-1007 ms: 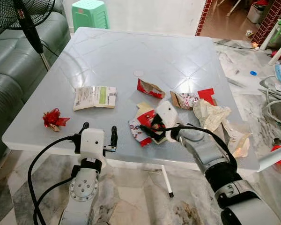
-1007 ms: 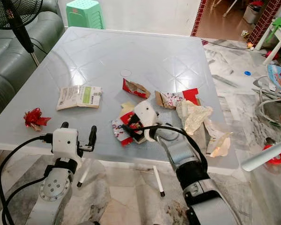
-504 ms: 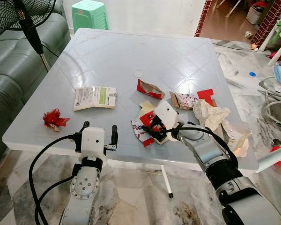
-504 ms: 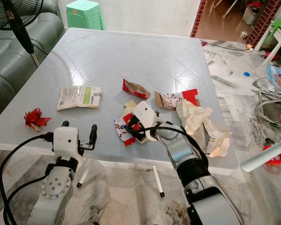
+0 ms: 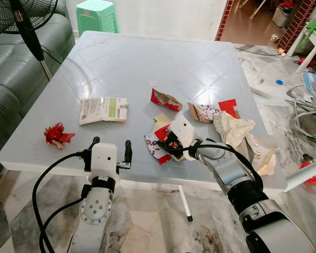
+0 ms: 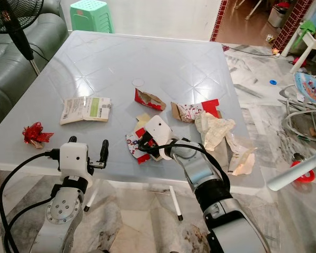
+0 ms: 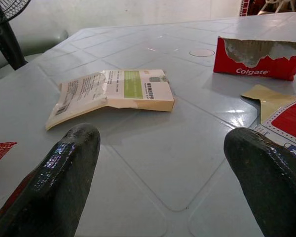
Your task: Picking trash to rubbish bin
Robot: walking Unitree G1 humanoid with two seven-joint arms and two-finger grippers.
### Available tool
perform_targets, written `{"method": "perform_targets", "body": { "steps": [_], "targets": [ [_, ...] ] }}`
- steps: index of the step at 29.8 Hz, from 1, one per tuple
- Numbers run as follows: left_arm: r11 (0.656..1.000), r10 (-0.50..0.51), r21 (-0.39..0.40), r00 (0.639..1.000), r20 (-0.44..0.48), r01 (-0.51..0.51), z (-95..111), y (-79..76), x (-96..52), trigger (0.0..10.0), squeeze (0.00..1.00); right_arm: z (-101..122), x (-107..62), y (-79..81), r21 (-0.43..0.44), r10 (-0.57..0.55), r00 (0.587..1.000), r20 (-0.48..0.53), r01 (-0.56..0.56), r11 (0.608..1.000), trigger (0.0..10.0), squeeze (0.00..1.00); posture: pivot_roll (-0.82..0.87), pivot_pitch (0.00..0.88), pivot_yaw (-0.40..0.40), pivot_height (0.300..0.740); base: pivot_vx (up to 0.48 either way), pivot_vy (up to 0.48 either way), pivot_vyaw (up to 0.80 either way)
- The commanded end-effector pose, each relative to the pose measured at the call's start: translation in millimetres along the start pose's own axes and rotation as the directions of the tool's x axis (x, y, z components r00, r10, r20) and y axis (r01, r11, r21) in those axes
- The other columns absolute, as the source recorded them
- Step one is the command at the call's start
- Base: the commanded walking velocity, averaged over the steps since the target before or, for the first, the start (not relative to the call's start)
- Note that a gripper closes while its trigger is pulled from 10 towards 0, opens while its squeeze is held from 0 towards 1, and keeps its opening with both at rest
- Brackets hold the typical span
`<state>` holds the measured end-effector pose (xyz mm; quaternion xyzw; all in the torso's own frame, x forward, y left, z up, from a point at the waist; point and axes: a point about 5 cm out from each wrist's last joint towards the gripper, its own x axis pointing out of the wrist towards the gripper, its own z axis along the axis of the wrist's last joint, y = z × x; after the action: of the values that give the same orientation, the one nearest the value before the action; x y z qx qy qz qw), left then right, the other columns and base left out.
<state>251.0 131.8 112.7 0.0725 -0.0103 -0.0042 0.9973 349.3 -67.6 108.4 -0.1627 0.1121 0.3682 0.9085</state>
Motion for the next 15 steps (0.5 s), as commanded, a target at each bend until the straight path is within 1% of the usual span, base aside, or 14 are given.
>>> {"method": "perform_targets", "body": {
  "steps": [1, 6, 15],
  "targets": [
    [1.000, 0.001, 0.010, 1.000, 0.000, -0.001, 0, -0.8, 1.7, 10.0, 0.00, -11, 1.5, 4.1, 0.031, 0.009, 0.999, -0.051, -0.008, 1.000, 0.0, 0.00, 0.03, 0.109, -0.105, 0.740, 0.000, 0.000, 0.00],
    [1.000, 0.009, 0.012, 1.000, 0.005, -0.009, 1, -0.1, 2.8, 10.0, 0.00, 0, 7.5, 7.1, 0.040, 0.011, 1.000, -0.005, -0.010, 0.999, 0.0, 0.00, 0.03, 0.110, -0.108, 0.740, 0.000, 0.000, 0.00],
    [1.000, 0.013, 0.015, 1.000, 0.007, -0.013, 1, 0.6, 3.3, 10.0, 0.00, 4, 8.8, 4.6, 0.055, -0.014, 1.000, 0.027, 0.013, 0.998, 0.0, 0.00, 0.03, 0.105, -0.107, 0.740, 0.000, 0.000, 0.00]
  ]
}}
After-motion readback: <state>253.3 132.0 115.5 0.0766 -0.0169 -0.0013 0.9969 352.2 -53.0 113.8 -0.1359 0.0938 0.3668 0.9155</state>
